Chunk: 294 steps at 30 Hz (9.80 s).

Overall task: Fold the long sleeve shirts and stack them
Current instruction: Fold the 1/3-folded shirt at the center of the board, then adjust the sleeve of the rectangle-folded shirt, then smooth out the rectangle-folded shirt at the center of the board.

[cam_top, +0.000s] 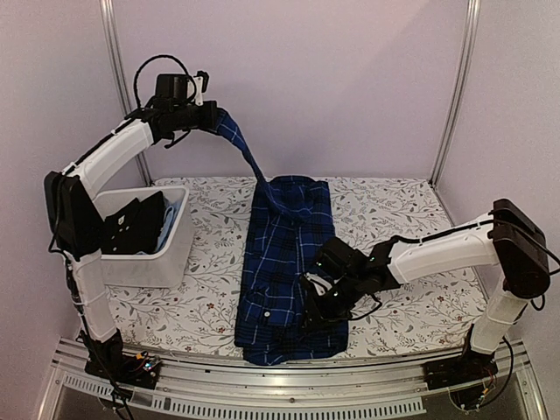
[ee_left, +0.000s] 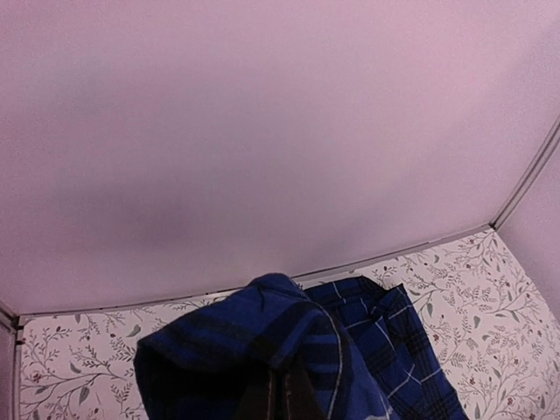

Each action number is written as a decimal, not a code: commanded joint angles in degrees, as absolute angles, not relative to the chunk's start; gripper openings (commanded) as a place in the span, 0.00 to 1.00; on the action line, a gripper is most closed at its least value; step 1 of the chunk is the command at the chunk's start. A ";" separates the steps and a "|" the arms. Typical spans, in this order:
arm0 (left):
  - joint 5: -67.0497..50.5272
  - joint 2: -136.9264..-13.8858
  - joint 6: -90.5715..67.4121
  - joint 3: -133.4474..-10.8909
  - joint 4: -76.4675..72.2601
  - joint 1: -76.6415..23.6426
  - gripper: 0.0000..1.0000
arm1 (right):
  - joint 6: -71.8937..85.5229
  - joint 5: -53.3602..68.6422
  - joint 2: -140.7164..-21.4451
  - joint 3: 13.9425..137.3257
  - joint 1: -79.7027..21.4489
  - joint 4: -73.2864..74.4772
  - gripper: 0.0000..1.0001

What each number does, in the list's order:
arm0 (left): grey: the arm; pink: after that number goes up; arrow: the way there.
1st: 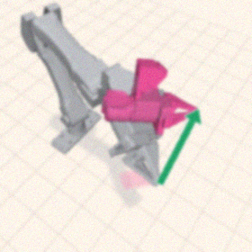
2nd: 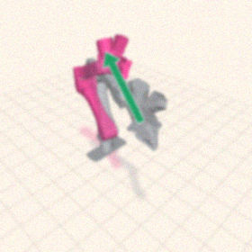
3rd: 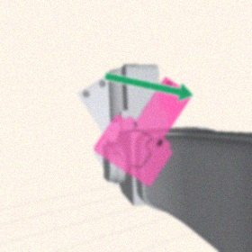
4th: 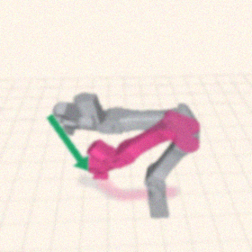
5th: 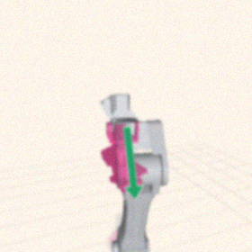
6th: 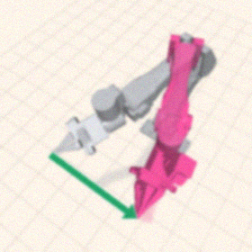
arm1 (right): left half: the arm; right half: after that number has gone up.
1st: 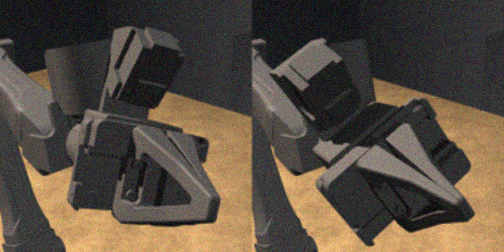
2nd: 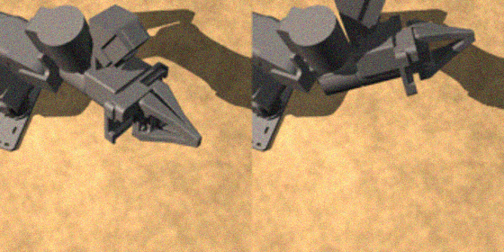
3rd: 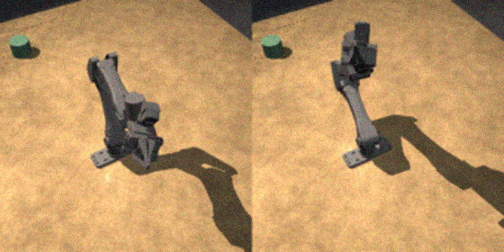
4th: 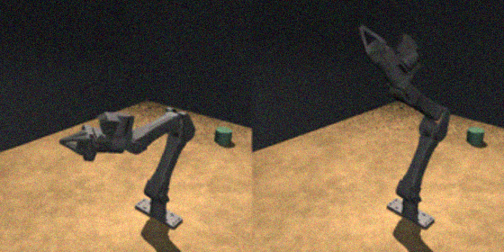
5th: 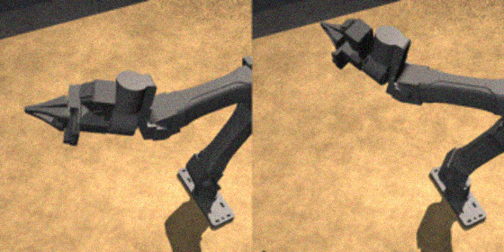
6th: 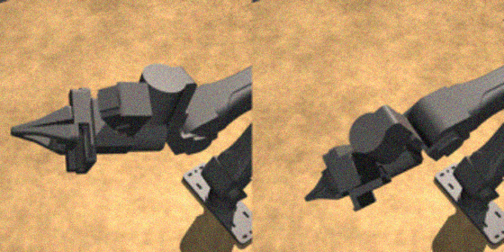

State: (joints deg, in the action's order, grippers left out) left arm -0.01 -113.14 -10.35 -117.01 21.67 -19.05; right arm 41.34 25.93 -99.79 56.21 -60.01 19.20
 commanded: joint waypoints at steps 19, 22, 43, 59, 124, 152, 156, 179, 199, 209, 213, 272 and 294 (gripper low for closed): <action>-2.66 -112.51 -11.60 -114.61 19.96 -18.43 0.00 | 40.32 10.12 -86.46 44.47 -61.35 24.87 0.21; -2.59 -112.44 -11.32 -114.60 20.20 -18.43 0.00 | 40.34 11.25 -88.25 42.64 -63.15 24.18 0.20; -15.35 -105.42 -4.26 -100.46 23.98 -31.06 0.00 | 38.64 -2.49 -79.92 53.54 -57.31 28.54 0.62; -16.08 -105.82 -3.98 -87.99 33.85 -48.07 0.00 | 31.43 5.93 -82.12 54.27 -33.63 12.67 0.69; -8.01 -101.78 -36.17 -65.16 14.61 -43.36 0.45 | 32.19 18.03 -92.56 44.52 -40.25 10.20 0.06; -8.99 -103.00 -33.88 -67.20 14.38 -41.65 0.45 | 37.41 31.90 -88.00 42.52 -46.90 13.73 0.00; -8.80 -104.17 -33.84 -68.92 14.43 -41.57 0.45 | 38.51 31.15 -87.33 41.30 -48.23 13.47 0.00; -6.19 -115.06 -30.63 -83.21 12.13 -40.21 0.37 | 35.06 15.56 -83.95 47.68 -45.52 16.11 0.38; -9.92 -139.50 -29.34 -107.46 20.12 -33.16 0.30 | 34.47 31.31 -121.36 78.87 -32.88 -2.60 0.34; -11.03 -139.42 -29.22 -108.43 20.44 -32.92 0.30 | 42.48 34.11 -139.93 103.39 -28.60 -3.27 0.25; -11.25 -138.56 -28.15 -107.85 20.45 -32.87 0.30 | 48.33 35.13 -147.95 112.84 -26.76 -3.26 0.18; -9.31 -113.13 -31.40 -79.48 20.56 -38.57 0.34 | 33.14 40.79 -111.35 68.42 -30.22 -1.42 0.31; -6.97 -122.17 -35.87 -80.64 20.84 -41.80 0.32 | 34.23 35.82 -119.53 65.77 -29.18 -3.82 0.28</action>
